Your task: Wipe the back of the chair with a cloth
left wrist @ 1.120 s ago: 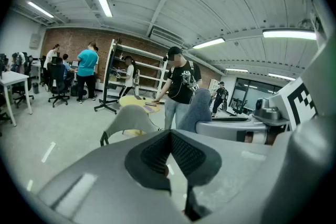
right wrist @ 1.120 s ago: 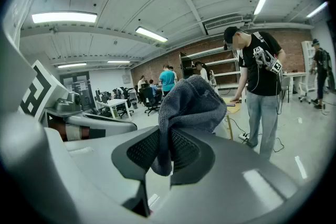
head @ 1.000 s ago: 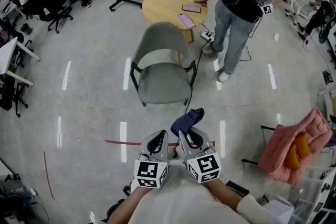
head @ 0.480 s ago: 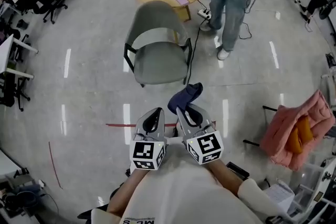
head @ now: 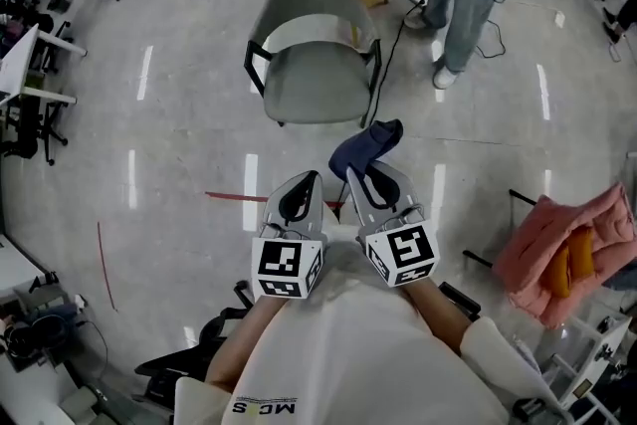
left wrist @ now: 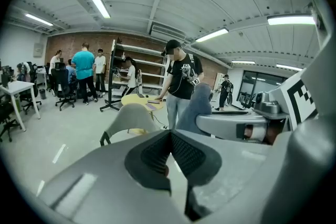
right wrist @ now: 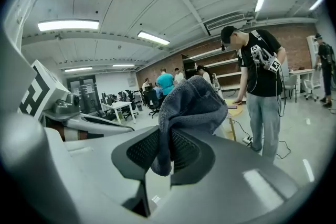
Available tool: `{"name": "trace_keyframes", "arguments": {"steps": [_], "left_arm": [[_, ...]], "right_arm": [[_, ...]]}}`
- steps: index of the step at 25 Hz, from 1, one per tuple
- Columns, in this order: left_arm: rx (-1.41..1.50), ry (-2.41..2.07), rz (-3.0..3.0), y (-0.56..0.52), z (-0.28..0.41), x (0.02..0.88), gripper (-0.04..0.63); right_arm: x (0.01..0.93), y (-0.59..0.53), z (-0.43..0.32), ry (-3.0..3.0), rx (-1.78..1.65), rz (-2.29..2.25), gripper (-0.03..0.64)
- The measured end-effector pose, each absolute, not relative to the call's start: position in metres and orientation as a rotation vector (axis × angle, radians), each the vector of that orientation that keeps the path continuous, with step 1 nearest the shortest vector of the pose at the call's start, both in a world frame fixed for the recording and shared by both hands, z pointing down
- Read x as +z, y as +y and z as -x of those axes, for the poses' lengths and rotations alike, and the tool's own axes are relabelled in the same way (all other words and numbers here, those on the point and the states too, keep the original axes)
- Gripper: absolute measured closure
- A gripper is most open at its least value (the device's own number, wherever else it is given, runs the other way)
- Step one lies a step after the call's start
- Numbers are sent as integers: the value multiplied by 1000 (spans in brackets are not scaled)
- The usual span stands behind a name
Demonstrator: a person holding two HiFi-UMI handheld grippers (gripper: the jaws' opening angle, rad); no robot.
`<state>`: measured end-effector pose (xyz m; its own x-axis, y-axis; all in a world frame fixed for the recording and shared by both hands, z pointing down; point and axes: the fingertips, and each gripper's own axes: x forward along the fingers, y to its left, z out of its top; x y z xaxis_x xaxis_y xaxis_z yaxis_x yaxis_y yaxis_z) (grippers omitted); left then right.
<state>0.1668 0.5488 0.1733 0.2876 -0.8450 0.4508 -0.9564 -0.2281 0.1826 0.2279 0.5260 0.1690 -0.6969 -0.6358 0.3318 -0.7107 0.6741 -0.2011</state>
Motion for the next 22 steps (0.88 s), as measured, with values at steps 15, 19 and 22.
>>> {"name": "trace_keyframes", "arguments": {"steps": [15, 19, 22], "left_arm": [[359, -1509, -2082, 477, -97, 207, 595], [345, -1462, -2073, 437, -51, 211, 595], [336, -1430, -2060, 405, -15, 219, 595]], "right_arm": [[201, 463, -146, -2570, 574, -1039, 540], [208, 429, -101, -2522, 612, -1059, 540], [216, 400, -74, -2474, 631, -1102, 540]]}}
